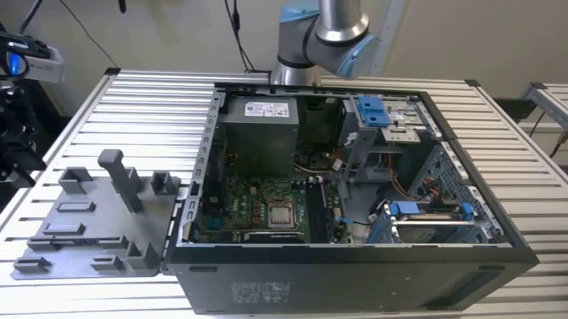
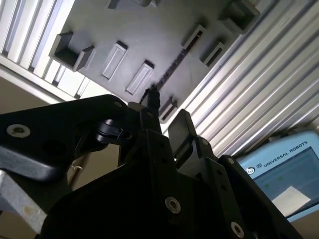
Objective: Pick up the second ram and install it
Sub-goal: 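Pick up the second ram and move it above second insertion slot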
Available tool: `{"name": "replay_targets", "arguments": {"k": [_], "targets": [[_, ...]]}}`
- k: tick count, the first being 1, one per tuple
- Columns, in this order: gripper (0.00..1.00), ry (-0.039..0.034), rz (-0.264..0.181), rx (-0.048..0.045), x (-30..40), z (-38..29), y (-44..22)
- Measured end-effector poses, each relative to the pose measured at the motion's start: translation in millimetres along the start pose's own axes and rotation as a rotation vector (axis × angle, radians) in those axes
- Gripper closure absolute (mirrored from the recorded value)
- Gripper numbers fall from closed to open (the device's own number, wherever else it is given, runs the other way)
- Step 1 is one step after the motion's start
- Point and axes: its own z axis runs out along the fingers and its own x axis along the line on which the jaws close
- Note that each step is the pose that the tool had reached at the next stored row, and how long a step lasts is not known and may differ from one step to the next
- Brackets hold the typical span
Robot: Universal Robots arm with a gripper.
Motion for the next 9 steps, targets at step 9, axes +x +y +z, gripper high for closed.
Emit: {"name": "replay_targets", "arguments": {"k": [9], "targets": [[0.64, 0.0001, -0.004, -0.0002, 0.2, 10.3, 1.4]]}}
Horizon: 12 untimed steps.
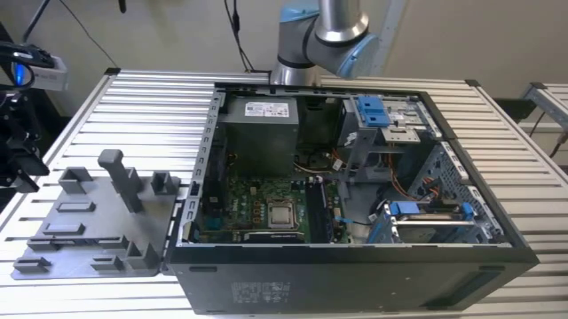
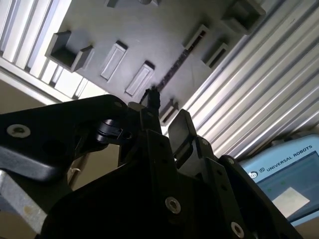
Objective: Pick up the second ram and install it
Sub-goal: 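Pick up the second ram and move it above second insertion slot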
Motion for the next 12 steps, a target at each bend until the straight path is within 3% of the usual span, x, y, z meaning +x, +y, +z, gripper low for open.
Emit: {"name": "replay_targets", "arguments": {"k": [12], "targets": [[0.64, -0.0001, -0.005, -0.0001, 0.5, 15.2, 0.9]]}}
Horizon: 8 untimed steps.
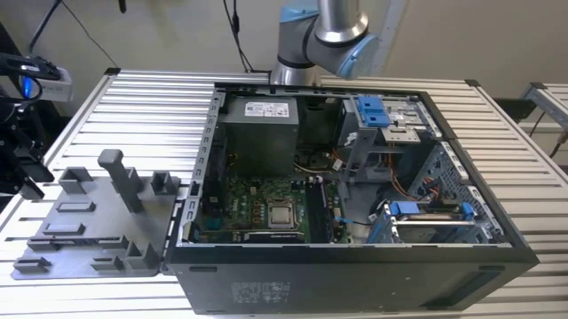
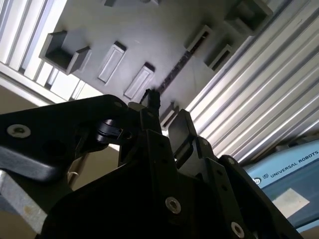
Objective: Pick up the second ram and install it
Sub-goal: 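Pick up the second ram and move it above second insertion slot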
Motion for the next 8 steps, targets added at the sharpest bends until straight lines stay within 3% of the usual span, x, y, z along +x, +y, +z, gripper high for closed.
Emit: {"name": "replay_targets", "arguments": {"k": [8], "targets": [[0.64, 0.0000, -0.002, -0.0001, 1.0, 12.1, 2.6]]}}
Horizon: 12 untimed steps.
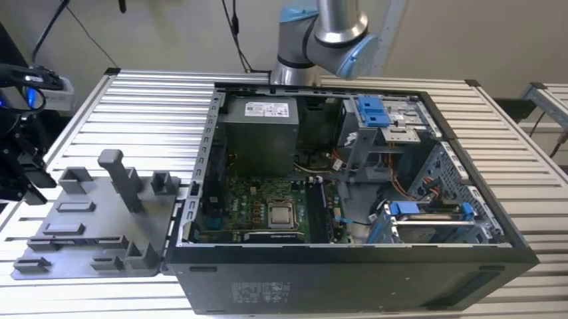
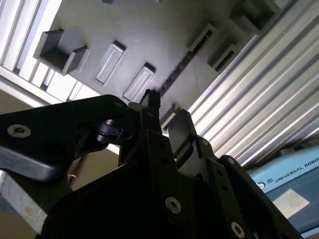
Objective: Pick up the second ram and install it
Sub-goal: 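Pick up the second ram and move it above second insertion slot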
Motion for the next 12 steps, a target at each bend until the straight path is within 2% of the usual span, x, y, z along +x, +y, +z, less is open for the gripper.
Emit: {"name": "replay_targets", "arguments": {"k": [8, 12], "targets": [[0.64, 0.0000, -0.002, 0.0000, 1.4, 11.2, 1.8], [0.64, 0.0000, -0.002, 0.0000, 4.4, 17.0, 2.0]]}}
